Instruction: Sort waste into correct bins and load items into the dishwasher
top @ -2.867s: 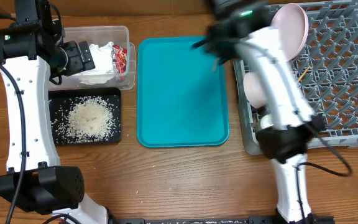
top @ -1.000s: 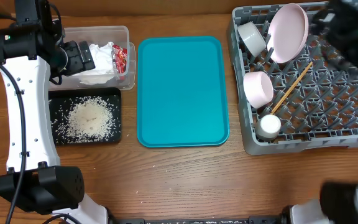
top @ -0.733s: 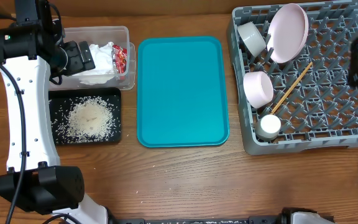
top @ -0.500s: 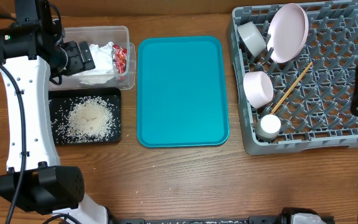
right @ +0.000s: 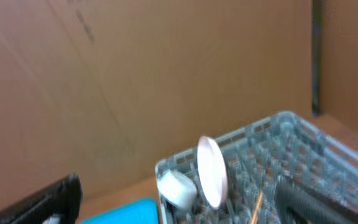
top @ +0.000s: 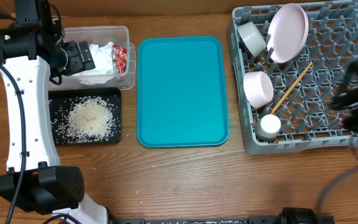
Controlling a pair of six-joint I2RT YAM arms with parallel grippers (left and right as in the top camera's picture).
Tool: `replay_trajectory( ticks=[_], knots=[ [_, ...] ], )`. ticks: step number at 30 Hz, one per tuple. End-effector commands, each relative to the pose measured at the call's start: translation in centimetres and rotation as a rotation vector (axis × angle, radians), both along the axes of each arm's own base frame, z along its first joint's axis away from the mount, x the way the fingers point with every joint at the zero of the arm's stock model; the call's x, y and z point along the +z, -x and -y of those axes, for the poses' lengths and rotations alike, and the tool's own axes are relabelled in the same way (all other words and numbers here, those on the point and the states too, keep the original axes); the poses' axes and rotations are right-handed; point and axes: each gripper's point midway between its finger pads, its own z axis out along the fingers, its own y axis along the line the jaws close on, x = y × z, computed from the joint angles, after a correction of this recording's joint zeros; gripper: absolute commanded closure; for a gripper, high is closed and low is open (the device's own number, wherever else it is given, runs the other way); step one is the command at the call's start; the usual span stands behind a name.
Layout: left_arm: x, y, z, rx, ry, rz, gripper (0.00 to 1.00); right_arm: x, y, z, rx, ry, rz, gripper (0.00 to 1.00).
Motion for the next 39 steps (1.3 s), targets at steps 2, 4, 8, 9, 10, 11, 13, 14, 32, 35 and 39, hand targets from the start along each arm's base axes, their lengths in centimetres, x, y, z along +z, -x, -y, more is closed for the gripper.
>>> replay_trajectory(
  ticks=[2,4,8,9,10,11,13,14,32,35,39],
  knots=[
    [0.3,-0.4,-0.1,0.020,0.000,0.014,0.00,-9.5,-1.4,-1.5,0.094,0.002,0.019,0.00],
    [0.3,-0.4,-0.1,0.020,0.000,0.014,0.00,-12.9,-1.8,-1.8,0.110,0.002,0.060,0.00],
    [0.3,-0.4,-0.1,0.020,0.000,0.014,0.00,-18.3,-1.6,-2.3,0.126,0.007,0.142,0.00],
    [0.3,-0.4,-0.1,0.020,0.000,0.014,0.00,-20.2,-1.4,-2.5,0.137,0.008,0.159,0.00],
    [0.3,-0.4,-0.1,0.020,0.000,0.013,0.00,-21.3,-1.3,-2.6,0.139,0.008,0.163,0.00],
    [0.3,-0.4,-0.1,0.020,0.000,0.013,0.00,-22.2,-1.2,-2.8,0.144,0.008,0.165,0.00],
    [0.3,-0.4,-0.1,0.020,0.000,0.013,0.00,-23.6,-1.0,-2.9,0.147,0.007,0.163,0.00],
    [0.3,-0.4,-0.1,0.020,0.000,0.013,0.00,-24.1,-0.9,-2.9,0.143,0.007,0.163,0.00],
    [0.3,-0.4,-0.1,0.020,0.000,0.013,0.00,-27.8,-0.5,-3.0,0.151,0.000,0.079,0.00],
    [0.3,-0.4,-0.1,0.019,0.000,0.013,0.00,-27.9,-0.5,-3.2,0.158,-0.001,0.078,0.00],
    [0.3,-0.4,-0.1,0.020,0.000,0.014,0.00,-27.9,-0.5,-3.2,0.158,-0.001,0.077,0.00]
  ],
)
